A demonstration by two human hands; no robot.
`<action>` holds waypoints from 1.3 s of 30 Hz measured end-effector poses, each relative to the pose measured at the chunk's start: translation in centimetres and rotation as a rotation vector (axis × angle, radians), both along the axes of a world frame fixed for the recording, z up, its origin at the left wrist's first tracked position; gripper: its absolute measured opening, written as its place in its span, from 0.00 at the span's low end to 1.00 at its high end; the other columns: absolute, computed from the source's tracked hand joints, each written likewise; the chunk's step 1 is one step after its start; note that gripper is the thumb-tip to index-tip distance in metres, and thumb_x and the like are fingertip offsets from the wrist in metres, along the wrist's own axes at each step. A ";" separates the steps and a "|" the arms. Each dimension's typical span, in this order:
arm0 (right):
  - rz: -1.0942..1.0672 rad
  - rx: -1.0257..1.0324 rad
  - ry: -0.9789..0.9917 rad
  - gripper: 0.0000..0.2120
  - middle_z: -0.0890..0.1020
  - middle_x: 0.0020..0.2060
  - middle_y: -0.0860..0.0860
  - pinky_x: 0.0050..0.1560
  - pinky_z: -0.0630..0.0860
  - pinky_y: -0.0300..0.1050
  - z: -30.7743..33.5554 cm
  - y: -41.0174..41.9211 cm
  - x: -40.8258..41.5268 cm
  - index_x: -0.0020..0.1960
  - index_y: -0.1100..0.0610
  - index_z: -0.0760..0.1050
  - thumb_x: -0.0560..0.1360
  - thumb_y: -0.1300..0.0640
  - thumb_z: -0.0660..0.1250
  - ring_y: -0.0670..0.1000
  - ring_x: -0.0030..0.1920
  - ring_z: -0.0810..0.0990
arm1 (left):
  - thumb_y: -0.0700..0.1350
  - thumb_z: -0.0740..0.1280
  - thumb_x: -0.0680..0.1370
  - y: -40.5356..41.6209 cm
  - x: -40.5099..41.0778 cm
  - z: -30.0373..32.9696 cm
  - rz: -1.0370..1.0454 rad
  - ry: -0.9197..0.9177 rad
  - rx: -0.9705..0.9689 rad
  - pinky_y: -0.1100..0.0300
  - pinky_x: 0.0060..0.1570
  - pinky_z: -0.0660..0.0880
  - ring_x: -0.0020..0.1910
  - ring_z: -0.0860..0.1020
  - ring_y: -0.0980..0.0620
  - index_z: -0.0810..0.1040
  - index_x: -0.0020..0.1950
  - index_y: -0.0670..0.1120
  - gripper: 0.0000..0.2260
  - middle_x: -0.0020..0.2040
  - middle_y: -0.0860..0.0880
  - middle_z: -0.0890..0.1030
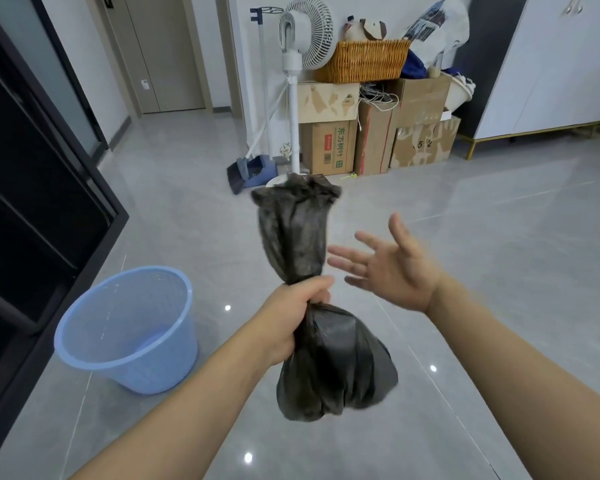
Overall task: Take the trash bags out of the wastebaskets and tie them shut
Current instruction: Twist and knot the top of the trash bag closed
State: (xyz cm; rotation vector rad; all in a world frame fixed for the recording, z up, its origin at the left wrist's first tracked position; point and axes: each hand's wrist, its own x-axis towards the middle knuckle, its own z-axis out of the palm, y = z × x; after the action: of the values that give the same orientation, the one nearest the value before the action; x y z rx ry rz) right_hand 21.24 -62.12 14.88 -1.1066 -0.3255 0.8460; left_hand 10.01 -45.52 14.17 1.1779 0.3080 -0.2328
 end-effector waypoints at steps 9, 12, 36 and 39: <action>0.372 -0.395 -0.279 0.39 0.74 0.69 0.45 0.75 0.57 0.50 -3.6 3.6 -3.3 0.75 0.48 0.63 0.67 0.44 0.72 0.47 0.71 0.69 | 0.54 0.61 0.82 2.1 0.1 0.5 0.199 -0.237 0.585 0.60 0.46 0.69 0.36 0.74 0.56 0.75 0.34 0.45 0.20 0.33 0.52 0.74; 0.354 -0.367 -0.340 0.35 0.76 0.67 0.46 0.72 0.61 0.47 -3.2 4.8 -4.1 0.74 0.50 0.65 0.69 0.48 0.72 0.46 0.69 0.71 | 0.58 0.55 0.83 2.7 0.2 0.9 0.114 -0.294 0.674 0.59 0.53 0.70 0.48 0.76 0.57 0.80 0.41 0.48 0.21 0.43 0.53 0.78; 0.279 -0.592 -0.253 0.11 0.83 0.35 0.55 0.41 0.77 0.43 -2.8 4.6 -4.4 0.37 0.58 0.81 0.64 0.54 0.62 0.54 0.36 0.81 | 0.41 0.63 0.79 6.1 0.1 4.1 0.047 0.144 0.141 0.54 0.41 0.82 0.38 0.85 0.45 0.76 0.44 0.41 0.06 0.41 0.41 0.85; 0.253 -0.425 -0.126 0.26 0.86 0.49 0.55 0.55 0.76 0.46 -3.2 4.1 -4.3 0.51 0.56 0.82 0.65 0.37 0.68 0.52 0.50 0.84 | 0.40 0.64 0.78 6.0 0.1 4.2 0.039 0.107 0.172 0.50 0.48 0.83 0.43 0.85 0.43 0.76 0.45 0.40 0.05 0.46 0.39 0.85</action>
State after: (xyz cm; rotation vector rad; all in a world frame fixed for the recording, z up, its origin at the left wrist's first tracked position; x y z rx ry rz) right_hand 16.95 -57.99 11.71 -1.5397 -0.4078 1.1041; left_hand 10.11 -39.49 18.35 1.3299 0.4511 -0.2397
